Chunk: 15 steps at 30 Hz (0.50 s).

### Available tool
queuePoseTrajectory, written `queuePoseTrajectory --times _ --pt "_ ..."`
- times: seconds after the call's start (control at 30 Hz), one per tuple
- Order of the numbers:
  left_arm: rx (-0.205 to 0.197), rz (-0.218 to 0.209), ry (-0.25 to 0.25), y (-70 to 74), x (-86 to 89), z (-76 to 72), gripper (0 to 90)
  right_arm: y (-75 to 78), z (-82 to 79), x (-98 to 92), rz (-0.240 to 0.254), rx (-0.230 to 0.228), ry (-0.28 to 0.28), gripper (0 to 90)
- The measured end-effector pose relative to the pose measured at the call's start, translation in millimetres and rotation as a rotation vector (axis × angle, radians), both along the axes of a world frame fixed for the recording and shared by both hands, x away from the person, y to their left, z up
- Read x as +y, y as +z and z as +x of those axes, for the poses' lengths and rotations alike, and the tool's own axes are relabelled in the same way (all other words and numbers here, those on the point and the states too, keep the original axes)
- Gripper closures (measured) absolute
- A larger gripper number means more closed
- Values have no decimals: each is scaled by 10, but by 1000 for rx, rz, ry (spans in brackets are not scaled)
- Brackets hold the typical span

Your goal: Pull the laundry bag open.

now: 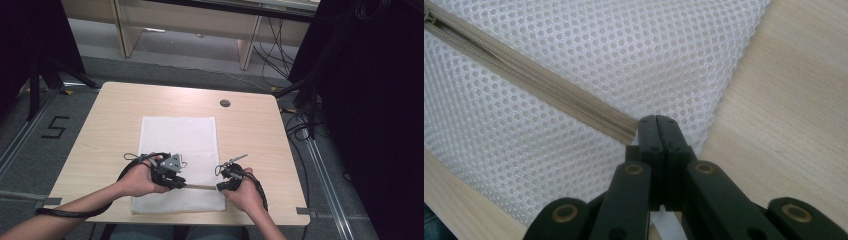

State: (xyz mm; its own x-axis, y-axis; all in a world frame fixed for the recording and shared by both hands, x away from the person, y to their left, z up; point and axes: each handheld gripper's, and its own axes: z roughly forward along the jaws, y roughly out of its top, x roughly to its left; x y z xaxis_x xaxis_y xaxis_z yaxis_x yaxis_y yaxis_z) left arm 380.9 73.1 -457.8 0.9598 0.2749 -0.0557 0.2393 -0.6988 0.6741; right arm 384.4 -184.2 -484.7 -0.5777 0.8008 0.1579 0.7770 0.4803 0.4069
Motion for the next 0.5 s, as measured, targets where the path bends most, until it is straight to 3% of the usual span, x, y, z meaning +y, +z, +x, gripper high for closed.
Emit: queuePoseTrajectory --times 0.03,0.5 --pt "-11 16 -8 2 0 -1 819 -1 2 -1 1 -5 8 900" --pt "-2 16 3 -14 115 -20 819 -1 -1 0 -1 -5 6 900"
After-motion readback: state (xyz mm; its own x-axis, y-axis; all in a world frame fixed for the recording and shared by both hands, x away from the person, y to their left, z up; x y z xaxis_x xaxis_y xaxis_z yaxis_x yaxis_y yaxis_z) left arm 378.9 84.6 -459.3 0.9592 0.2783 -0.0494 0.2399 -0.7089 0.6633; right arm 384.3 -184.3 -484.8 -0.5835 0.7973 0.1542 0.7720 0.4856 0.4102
